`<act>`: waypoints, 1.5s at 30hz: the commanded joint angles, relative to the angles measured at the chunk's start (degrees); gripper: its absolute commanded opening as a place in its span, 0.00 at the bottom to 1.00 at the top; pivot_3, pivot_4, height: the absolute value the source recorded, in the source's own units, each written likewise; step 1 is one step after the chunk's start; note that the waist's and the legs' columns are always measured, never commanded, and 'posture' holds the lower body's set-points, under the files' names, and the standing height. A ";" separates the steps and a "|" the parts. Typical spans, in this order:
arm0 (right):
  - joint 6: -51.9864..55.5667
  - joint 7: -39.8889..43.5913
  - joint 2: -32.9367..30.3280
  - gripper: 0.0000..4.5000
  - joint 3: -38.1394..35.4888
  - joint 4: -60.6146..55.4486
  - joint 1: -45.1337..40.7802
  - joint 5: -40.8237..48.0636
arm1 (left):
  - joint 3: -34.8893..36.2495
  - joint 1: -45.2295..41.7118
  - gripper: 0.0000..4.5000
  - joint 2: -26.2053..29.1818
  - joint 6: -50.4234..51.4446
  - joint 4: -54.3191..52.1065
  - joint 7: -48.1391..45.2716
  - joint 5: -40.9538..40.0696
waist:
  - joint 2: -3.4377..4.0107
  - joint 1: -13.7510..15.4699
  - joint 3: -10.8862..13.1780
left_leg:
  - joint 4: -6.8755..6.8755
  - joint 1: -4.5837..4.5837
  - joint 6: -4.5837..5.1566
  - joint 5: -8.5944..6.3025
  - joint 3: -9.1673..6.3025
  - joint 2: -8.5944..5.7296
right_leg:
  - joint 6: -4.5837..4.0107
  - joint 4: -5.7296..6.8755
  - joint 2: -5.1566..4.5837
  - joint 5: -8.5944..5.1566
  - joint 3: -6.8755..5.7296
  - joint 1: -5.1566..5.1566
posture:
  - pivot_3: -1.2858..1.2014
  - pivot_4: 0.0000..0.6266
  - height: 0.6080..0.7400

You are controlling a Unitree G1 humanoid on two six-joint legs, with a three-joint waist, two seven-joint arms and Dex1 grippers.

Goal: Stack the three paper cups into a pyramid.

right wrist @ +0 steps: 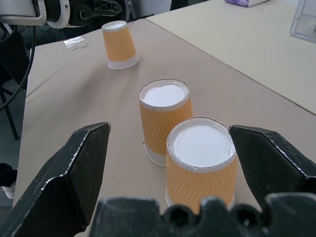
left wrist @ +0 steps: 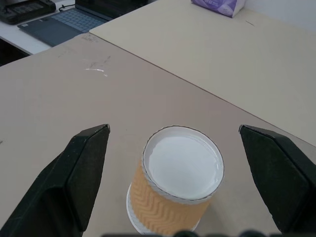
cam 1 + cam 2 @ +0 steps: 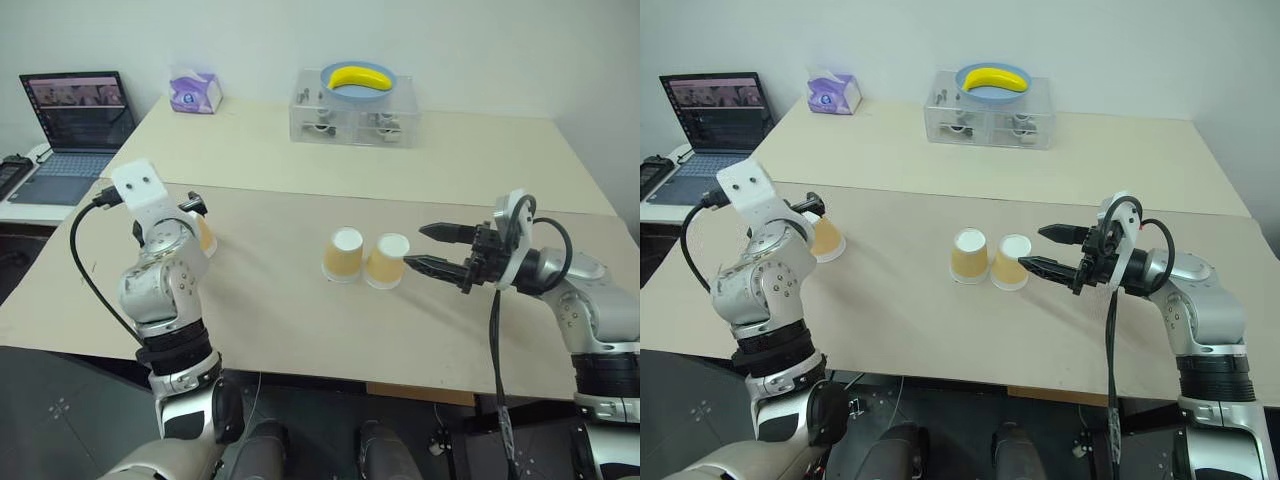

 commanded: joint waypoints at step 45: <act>-1.23 -0.03 -1.93 1.00 -1.31 -1.16 -1.71 0.14 | -17.05 -9.47 0.51 9.85 -27.83 16.37 -30.97 -2.19 | -0.06 0.63 0.03 | 0.02 -0.03 -0.04 0.02 -0.01 -0.02 | 0.01 -0.01 0.00 0.02 -0.05 0.01 | 0.52 0.24 0.65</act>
